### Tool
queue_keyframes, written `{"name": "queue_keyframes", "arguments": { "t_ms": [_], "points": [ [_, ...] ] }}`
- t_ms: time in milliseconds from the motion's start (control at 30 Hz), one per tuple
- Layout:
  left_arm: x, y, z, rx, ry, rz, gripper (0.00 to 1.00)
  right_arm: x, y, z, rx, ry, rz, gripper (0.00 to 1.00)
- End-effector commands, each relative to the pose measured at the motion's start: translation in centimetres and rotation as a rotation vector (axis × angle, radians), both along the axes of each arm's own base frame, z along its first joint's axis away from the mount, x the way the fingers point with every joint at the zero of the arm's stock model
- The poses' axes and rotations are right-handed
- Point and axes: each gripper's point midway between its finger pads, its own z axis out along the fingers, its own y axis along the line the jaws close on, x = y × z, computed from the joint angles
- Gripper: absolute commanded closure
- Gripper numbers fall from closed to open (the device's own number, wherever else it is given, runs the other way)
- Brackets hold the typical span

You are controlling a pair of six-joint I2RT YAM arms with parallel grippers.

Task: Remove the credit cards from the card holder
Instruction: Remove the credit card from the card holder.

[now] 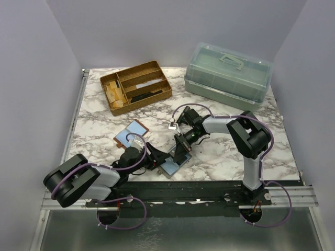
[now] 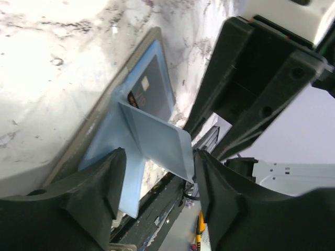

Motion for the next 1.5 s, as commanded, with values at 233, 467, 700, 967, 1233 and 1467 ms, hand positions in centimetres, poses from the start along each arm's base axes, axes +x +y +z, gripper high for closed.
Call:
{"name": "queue_keyframes", "arguments": {
  "t_ms": [233, 467, 700, 967, 1233, 1467],
  "points": [
    [1.2, -0.8, -0.9, 0.004, 0.082, 0.036, 0.43, -0.7, 0.2, -0.4, -0.002, 0.022, 0.026, 0.71],
    [1.1, -0.2, -0.9, -0.017, 0.111, 0.074, 0.44, -1.1, 0.5, -0.2, 0.006, 0.022, 0.046, 0.8],
    [0.5, -0.5, -1.9, -0.003, 0.166, 0.044, 0.69, -1.7, 0.7, -0.1, 0.011, 0.023, 0.073, 0.78],
    [-0.2, -0.4, -1.7, 0.028, 0.092, -0.01, 1.0, -0.4, 0.4, 1.3, 0.029, -0.088, 0.072, 0.69],
    [-0.5, -2.6, 2.1, 0.088, -0.272, -0.256, 1.0, 2.4, -1.1, 2.9, 0.058, -0.152, -0.017, 0.67],
    [-0.9, -3.1, 5.7, 0.092, -0.543, -0.352, 1.0, 3.7, -2.2, 3.8, 0.067, -0.22, -0.065, 0.66]
  ]
}}
